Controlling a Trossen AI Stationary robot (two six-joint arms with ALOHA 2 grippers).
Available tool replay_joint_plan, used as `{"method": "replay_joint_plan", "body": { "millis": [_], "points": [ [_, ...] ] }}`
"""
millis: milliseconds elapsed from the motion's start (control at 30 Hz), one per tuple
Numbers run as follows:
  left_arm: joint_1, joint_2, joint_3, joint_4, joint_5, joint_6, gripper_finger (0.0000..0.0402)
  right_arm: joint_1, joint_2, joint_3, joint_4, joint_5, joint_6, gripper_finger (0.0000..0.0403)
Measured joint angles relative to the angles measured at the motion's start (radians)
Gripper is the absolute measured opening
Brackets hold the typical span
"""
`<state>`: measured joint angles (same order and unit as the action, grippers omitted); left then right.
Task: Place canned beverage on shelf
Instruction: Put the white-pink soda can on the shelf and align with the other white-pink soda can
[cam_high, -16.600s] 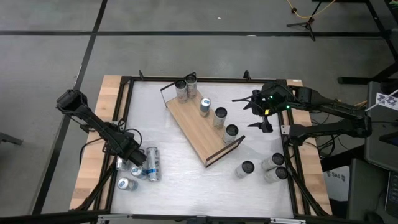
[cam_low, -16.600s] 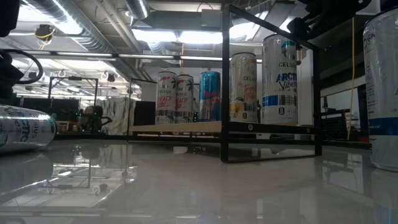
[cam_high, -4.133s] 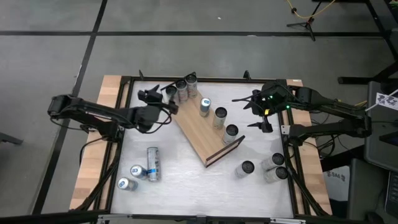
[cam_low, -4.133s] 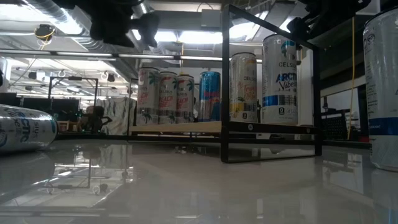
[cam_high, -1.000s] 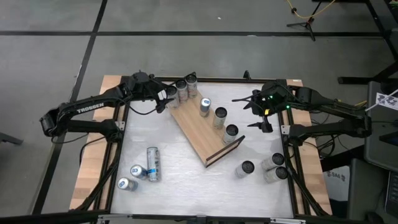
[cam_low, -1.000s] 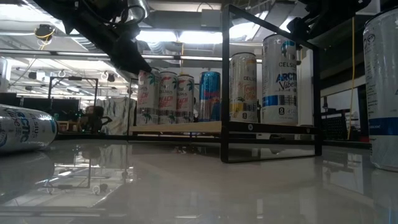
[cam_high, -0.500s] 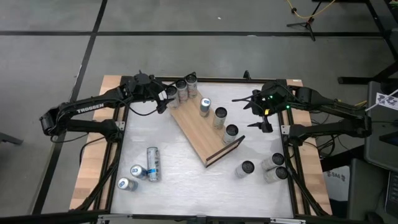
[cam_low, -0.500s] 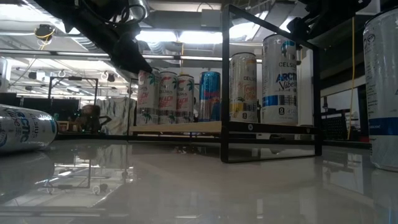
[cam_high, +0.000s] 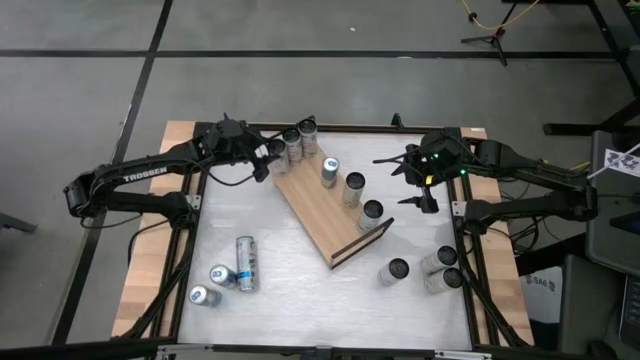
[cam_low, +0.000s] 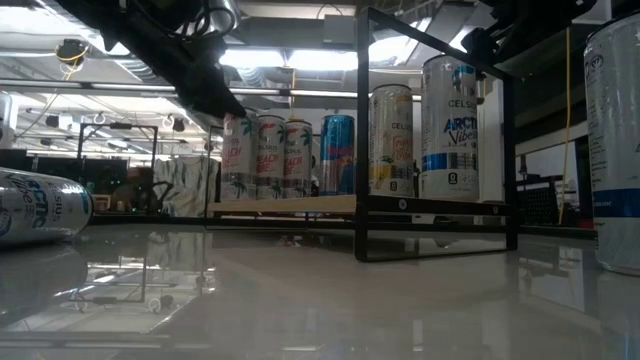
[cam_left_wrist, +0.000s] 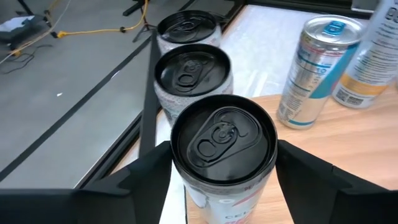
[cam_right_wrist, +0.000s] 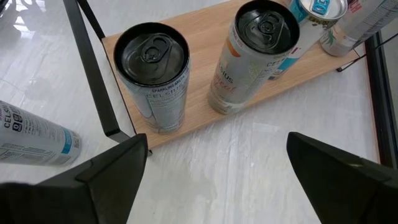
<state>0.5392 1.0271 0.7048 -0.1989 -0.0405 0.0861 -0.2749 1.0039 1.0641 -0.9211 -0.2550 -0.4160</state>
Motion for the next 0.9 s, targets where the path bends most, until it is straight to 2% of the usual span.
{"method": "replay_joint_plan", "body": {
  "millis": [167,433,567,800,900],
  "points": [
    [-0.001,0.000,0.000,0.000,-0.037,-0.034,0.0240,0.000,0.000,0.000,0.000,0.000,0.000,0.0379],
    [-0.054,-0.018,-0.001,-0.014,-0.162,-0.061,0.0240,0.000,0.000,0.000,0.000,0.000,0.000,0.0379],
    [-0.084,-0.020,-0.001,-0.014,-0.227,-0.109,0.0240,0.000,0.000,0.000,0.000,0.000,0.000,0.0379],
    [-0.109,-0.013,0.000,-0.021,-0.274,-0.235,0.0240,0.000,0.000,0.000,0.000,0.000,0.000,0.0379],
    [-0.121,-0.013,0.000,-0.024,-0.306,-0.244,0.0240,0.000,0.000,0.000,0.000,0.000,0.000,0.0379]
  ]
}}
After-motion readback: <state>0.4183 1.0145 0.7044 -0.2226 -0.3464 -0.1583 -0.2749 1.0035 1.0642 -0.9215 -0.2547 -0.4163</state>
